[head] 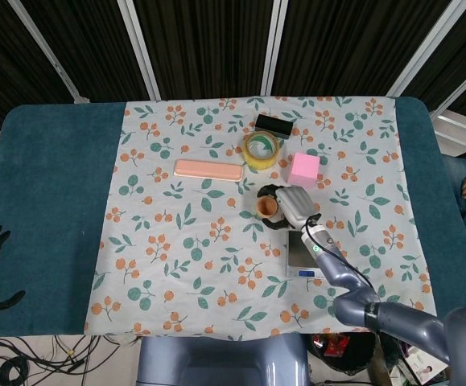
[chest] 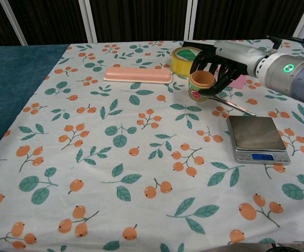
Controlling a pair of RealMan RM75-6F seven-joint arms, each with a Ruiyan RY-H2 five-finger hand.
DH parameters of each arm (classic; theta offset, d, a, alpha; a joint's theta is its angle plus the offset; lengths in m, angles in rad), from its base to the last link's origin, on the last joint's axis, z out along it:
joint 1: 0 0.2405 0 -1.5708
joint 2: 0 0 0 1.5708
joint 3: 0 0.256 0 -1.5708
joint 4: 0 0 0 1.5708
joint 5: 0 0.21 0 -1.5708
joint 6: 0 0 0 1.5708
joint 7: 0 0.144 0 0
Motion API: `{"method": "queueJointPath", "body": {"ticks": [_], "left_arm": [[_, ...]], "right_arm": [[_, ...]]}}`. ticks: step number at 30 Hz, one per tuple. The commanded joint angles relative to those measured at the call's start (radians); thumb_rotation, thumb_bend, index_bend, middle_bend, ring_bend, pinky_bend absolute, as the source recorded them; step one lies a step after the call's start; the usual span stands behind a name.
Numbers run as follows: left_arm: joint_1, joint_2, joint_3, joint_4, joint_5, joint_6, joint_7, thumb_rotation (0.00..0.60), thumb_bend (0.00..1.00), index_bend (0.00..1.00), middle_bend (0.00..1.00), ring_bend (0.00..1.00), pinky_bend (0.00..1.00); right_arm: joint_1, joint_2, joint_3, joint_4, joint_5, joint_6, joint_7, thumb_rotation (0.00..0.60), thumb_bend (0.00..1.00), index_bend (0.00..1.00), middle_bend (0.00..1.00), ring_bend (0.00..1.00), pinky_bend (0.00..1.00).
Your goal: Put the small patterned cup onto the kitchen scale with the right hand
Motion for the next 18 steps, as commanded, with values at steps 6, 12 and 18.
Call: {"method": "queueJointPath", "body": {"ticks": [6,12,18], "left_arm": [[0.001,-0.002,0.001,-0.003,0.002,0.001,0.009,0.6,0.12,0.0,0.0,0.0,0.0],[0.001,-0.002,0.001,-0.004,0.002,0.002,0.013,0.6,0.12,0.0,0.0,0.0,0.0],[0.001,-0.002,0.001,-0.003,0.002,0.002,0.014,0.6,0.12,0.0,0.0,0.0,0.0]], "right_arm": [[-0.09,0.189,-0.084,-0.234,0.003,0.016,-0.089,0.6,0.4,0.38,0.5,0.54,0.45],[-0.133,0.236,-0.126,-0.321,-0.005,0.047,-0.118,0.6,0.4,0.38,0.49,0.54,0.45],[-0.159,0.253,-0.15,-0.354,0.002,0.065,-0.138,0.6,0.4,0.37,0.49,0.54,0.45]]}}
